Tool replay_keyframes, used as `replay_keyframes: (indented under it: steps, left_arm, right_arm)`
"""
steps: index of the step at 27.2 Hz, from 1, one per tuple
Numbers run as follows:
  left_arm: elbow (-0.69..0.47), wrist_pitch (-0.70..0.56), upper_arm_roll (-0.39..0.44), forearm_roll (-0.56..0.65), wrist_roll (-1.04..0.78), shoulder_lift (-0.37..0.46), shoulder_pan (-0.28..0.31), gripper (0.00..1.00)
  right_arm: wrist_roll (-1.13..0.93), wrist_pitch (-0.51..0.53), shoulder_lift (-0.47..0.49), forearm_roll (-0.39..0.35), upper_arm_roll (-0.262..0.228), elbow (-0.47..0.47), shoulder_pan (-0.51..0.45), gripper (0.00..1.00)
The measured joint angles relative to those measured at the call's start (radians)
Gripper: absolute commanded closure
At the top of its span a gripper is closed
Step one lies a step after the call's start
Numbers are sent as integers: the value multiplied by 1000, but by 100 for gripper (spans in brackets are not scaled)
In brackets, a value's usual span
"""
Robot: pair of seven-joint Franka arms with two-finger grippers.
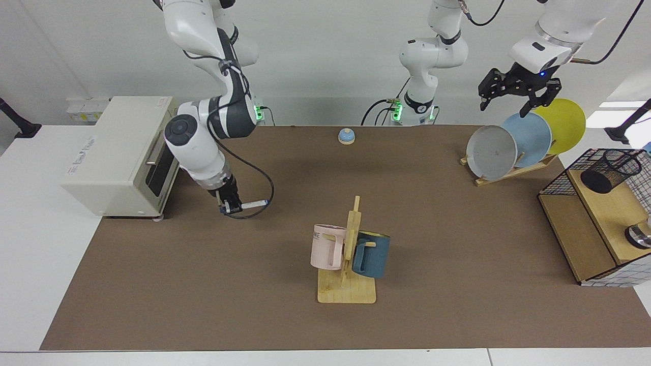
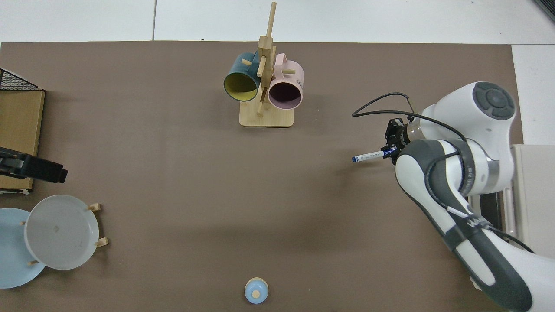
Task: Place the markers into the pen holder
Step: 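Close the right gripper on the marker and lift it, then carry the marker toward the middle while the left gripper reaches in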
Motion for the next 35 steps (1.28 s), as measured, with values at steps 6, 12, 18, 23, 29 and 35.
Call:
replay_keyframes:
  steps: [6, 12, 18, 23, 29, 35]
  left_arm:
    - [0, 0, -1, 0, 0, 0, 0, 0]
    - [-1, 0, -5, -2, 1, 0, 0, 0]
    - [-12, 0, -14, -5, 10, -3, -1, 0]
    - [-16, 2, -20, -28, 43, -5, -2, 3]
    - [-24, 65, -24, -49, 200, -8, -3, 5]
    - [-45, 115, -45, -89, 422, -10, -4, 3]
  right_arm:
    - [0, -194, -115, 0, 1, 66, 0, 100]
    - [-1, -286, -198, 0, 11, 91, 5, 100]
    - [15, -348, -293, 44, 18, 94, 44, 100]
    - [146, -350, -319, 61, 21, 94, 129, 100]
    - [300, -291, -317, 62, 25, 94, 271, 100]
    - [397, -215, -314, 62, 27, 92, 357, 100]
